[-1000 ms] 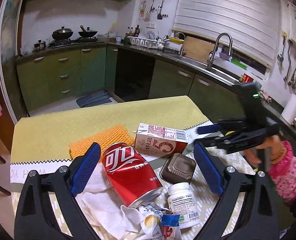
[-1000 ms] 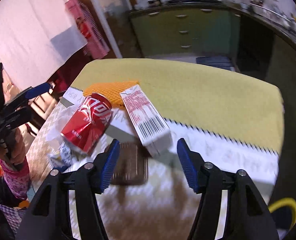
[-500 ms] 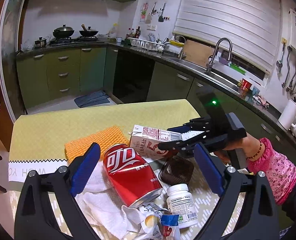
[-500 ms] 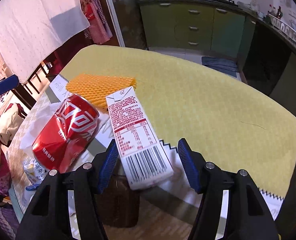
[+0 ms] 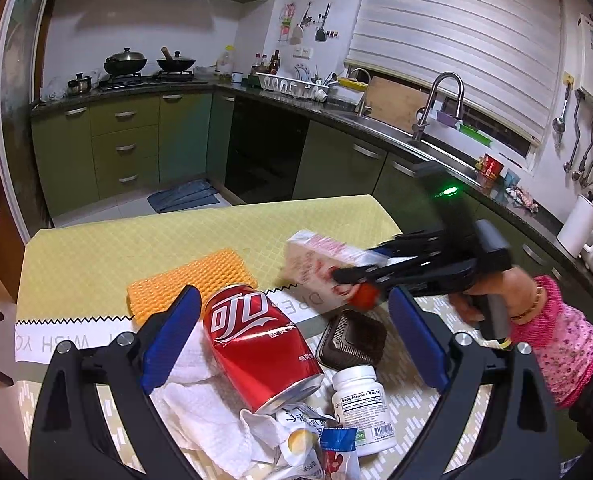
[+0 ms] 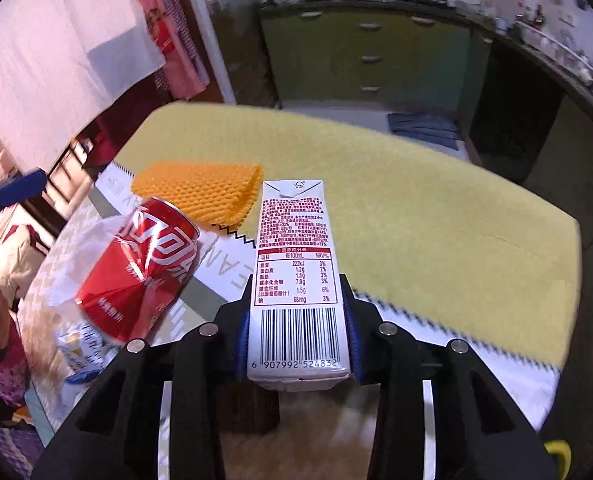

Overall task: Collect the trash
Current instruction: 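Carry the milk carton over the bin and open the right tool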

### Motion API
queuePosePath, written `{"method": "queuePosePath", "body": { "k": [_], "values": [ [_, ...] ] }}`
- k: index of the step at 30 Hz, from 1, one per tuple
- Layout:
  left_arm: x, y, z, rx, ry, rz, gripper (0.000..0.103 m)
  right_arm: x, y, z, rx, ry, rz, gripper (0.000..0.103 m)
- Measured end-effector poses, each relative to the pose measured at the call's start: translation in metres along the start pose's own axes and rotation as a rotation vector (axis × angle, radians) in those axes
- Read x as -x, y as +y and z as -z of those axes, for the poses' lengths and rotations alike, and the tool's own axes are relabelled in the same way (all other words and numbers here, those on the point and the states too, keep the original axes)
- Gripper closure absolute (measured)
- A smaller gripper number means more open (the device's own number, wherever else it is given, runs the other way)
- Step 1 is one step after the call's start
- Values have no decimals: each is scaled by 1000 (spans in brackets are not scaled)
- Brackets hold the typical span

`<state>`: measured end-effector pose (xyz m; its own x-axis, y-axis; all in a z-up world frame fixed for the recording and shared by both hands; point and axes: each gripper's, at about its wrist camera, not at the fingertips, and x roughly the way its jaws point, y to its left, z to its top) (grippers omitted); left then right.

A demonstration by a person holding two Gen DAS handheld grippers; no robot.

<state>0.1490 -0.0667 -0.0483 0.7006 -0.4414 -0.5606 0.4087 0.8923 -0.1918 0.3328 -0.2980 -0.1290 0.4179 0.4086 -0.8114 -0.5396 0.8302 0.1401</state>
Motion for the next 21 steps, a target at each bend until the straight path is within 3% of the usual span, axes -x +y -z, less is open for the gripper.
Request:
{"method": "queuePosePath", "body": {
  "k": [5, 12, 17, 21],
  "values": [
    [0, -4, 3, -9, -2, 2, 13, 66, -21, 35, -110, -64, 77, 66],
    [-3, -13, 6, -33, 9, 4, 13, 159, -97, 126, -412, -98, 289, 66],
    [-7, -16, 7, -41, 19, 6, 13, 175, -158, 193, -627, -42, 390, 65],
    [-8, -15, 7, -39, 24, 6, 13, 163, -191, 225, -725, 7, 392, 65]
  ]
}}
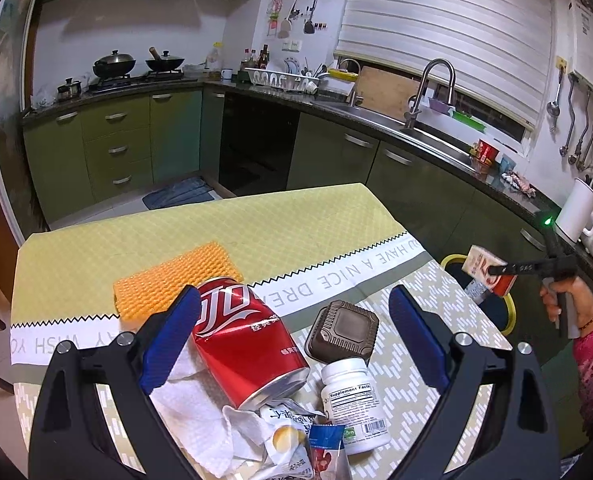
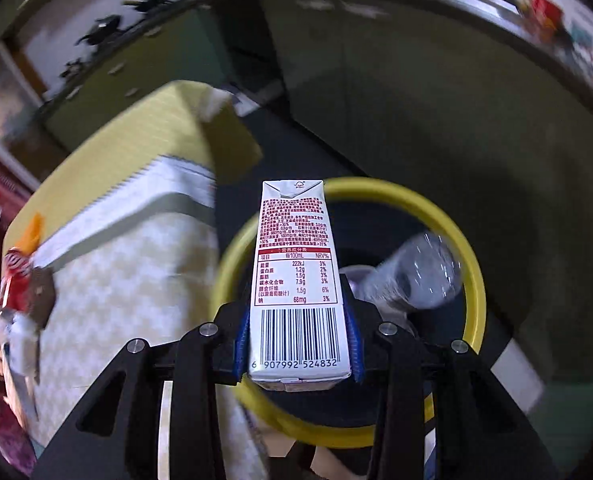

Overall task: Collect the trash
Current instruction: 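Carry the milk carton over the bin and open the right tool, then grasp the red cola can with the left tool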

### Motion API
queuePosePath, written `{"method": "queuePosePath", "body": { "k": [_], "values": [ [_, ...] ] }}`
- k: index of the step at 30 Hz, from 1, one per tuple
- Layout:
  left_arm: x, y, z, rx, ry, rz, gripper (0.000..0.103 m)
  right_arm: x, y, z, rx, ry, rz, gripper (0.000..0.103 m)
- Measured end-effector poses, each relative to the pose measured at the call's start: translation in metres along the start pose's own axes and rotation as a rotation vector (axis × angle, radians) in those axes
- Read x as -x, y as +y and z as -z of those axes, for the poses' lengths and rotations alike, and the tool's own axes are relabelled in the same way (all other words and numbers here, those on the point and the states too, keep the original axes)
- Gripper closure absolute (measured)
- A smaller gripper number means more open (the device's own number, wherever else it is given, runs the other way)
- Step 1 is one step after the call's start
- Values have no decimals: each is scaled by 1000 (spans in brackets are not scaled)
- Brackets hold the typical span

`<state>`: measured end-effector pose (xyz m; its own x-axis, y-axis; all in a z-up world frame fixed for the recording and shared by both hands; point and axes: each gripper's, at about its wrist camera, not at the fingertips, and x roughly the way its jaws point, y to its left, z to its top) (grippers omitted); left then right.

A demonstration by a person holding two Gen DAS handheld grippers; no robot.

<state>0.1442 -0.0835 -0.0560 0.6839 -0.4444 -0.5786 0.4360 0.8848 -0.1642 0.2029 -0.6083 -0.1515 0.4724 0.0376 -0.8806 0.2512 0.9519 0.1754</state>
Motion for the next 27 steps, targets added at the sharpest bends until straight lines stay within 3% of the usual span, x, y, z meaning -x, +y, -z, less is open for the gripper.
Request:
{"method": "queuePosePath", "body": {
  "k": [5, 7, 8, 18, 23, 27],
  "values": [
    [-3, 0, 1, -5, 9, 0, 13, -33, -14, -10, -35, 52, 14, 65],
    [-3, -2, 1, -9, 11, 0, 13, -35, -16, -13, -55, 44, 23, 52],
    [-4, -2, 1, -10, 12, 0, 13, -33, -17, -13, -61, 34, 26, 48],
    [-14, 1, 1, 17, 54, -29, 13, 24, -9, 33, -54, -44, -33, 48],
    [-31, 11, -2, 112, 174, -100, 13, 41, -9, 55, -44, -45, -55, 47],
    [-54, 23, -3, 226, 326, -137, 13, 36, -10, 59, -53, -42, -81, 47]
  ]
}}
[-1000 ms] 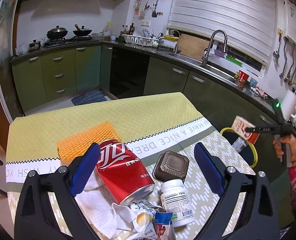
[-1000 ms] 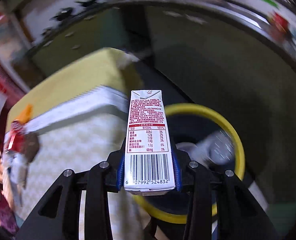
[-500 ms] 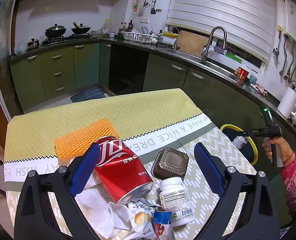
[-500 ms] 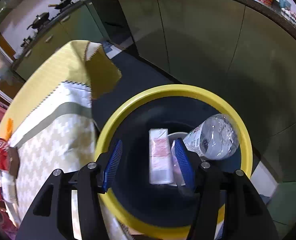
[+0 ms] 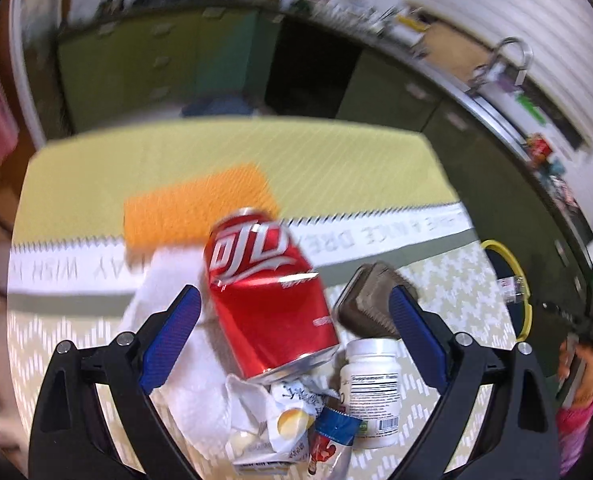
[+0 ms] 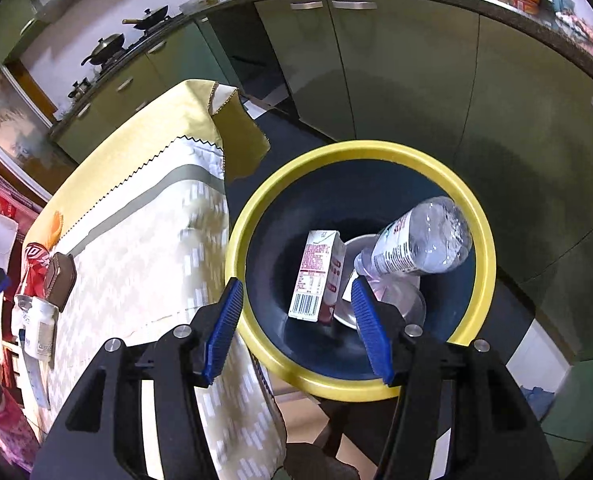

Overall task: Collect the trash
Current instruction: 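Grasp the red cola can with the left tool, then carry the cola can over the bin and open the left tool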

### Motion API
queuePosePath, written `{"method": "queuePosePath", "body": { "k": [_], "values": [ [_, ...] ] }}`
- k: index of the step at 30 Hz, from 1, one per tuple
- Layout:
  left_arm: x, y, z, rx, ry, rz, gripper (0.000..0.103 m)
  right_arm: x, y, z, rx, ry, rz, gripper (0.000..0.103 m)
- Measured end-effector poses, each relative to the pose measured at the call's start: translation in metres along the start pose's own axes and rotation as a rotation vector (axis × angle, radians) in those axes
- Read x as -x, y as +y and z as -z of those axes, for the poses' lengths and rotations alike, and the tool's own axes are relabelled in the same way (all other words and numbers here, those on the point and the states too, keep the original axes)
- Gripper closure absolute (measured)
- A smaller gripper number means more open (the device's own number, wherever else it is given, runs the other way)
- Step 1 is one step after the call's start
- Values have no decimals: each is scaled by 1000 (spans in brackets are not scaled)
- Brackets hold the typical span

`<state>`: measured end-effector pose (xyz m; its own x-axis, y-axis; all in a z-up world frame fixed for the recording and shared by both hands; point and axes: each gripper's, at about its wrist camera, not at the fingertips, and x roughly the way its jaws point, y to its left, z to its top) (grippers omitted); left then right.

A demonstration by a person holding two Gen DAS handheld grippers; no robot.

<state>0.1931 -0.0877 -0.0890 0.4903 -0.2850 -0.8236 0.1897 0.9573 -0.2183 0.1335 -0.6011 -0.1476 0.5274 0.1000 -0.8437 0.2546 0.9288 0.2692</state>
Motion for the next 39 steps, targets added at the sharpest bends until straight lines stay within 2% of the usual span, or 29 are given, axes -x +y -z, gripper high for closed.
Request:
{"method": "queuePosePath", "body": {
  "k": [7, 12, 20, 22, 28, 39],
  "values": [
    [-34, 4, -5, 69, 186, -70, 13, -7, -5, 8, 4, 7, -61, 46],
    [-53, 7, -5, 109, 261, -89, 13, -13, -2, 11, 20, 18, -97, 46],
    [-73, 1, -5, 104, 279, -164, 14, -23, 1, 10, 30, 32, -126, 46],
    [-74, 3, -7, 109, 276, -176, 19, -25, 0, 10, 26, 33, -125, 46],
    [-78, 11, -5, 120, 281, -156, 30, -29, -4, 11, 14, 42, -122, 46],
    [-50, 18, -3, 95, 230, -134, 31, -33, 5, 12, 27, 48, -128, 46]
  ]
}}
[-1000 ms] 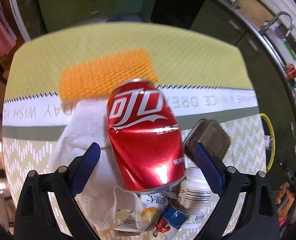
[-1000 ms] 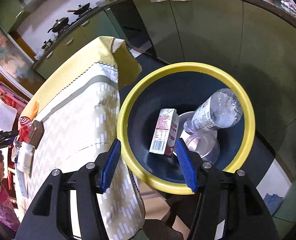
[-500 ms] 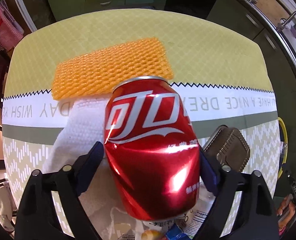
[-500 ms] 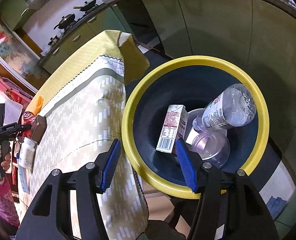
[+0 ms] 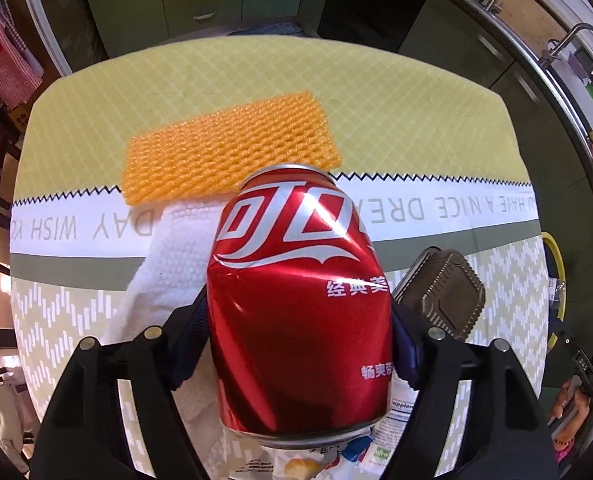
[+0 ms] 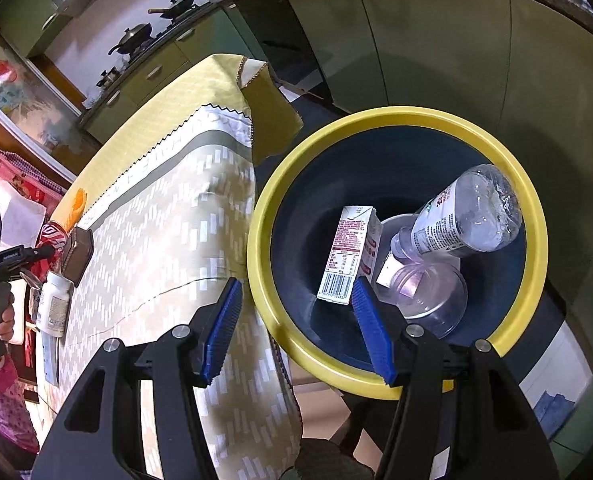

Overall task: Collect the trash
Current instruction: 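Carry the cola can over the bin and open the left tool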

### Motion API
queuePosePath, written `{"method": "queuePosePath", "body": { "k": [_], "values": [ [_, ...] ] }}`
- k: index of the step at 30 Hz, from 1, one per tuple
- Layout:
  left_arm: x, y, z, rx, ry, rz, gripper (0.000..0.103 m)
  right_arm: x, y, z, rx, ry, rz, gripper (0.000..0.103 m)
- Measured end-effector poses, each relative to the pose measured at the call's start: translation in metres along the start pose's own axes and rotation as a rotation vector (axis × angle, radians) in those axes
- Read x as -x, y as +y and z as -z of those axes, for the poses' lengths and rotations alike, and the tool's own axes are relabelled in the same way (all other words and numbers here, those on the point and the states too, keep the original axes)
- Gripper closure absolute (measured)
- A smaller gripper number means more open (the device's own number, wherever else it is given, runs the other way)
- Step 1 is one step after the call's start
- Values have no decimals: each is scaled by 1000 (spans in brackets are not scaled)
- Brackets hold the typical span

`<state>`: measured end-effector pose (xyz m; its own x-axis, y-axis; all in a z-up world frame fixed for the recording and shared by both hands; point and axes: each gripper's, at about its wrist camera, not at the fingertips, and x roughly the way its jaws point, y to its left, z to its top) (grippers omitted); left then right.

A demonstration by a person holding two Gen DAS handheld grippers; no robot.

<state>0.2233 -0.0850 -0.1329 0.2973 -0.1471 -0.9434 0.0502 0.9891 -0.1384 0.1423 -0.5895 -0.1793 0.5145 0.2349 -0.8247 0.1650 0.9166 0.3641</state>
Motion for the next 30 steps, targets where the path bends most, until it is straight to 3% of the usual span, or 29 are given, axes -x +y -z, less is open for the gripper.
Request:
{"method": "queuePosePath", "body": {
  "k": [7, 15, 23, 30],
  "values": [
    [20, 8, 6, -19, -30, 14, 31, 1, 2, 0, 1, -2, 2, 46],
    [44, -9, 8, -70, -67, 36, 31, 3, 2, -1, 3, -5, -2, 46],
    [76, -39, 12, -148, -121, 74, 31, 10, -3, -2, -6, -18, -1, 46],
    [92, -99, 22, -277, -138, 145, 31, 25, -20, 2, -33, -45, 9, 46]
  ]
}}
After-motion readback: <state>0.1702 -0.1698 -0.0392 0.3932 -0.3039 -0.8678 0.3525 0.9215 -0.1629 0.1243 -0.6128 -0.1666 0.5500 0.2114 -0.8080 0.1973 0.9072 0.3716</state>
